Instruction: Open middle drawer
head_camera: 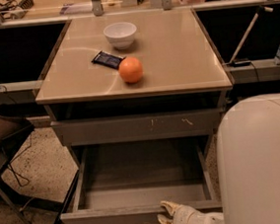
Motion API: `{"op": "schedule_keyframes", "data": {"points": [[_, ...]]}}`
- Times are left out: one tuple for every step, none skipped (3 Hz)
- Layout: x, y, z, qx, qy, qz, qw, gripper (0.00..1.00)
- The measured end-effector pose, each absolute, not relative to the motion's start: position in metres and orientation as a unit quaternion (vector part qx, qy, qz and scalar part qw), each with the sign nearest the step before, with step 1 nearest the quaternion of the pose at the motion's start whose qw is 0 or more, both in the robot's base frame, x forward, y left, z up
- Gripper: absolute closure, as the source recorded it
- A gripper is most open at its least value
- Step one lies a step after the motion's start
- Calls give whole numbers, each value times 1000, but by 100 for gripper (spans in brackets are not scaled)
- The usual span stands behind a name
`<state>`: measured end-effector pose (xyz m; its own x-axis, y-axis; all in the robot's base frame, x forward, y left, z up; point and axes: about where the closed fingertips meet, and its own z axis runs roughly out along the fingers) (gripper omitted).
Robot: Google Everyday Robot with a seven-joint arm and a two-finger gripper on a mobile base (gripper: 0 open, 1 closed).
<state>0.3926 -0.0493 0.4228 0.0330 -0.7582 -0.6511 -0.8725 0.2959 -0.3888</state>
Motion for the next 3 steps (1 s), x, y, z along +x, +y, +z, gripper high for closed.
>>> {"op": "schedule_keyframes", "data": {"points": [[379,-45,423,-596,685,79,410,100],[379,-45,426,-596,685,79,410,100],[363,-43,422,-606,681,86,401,100]]}}
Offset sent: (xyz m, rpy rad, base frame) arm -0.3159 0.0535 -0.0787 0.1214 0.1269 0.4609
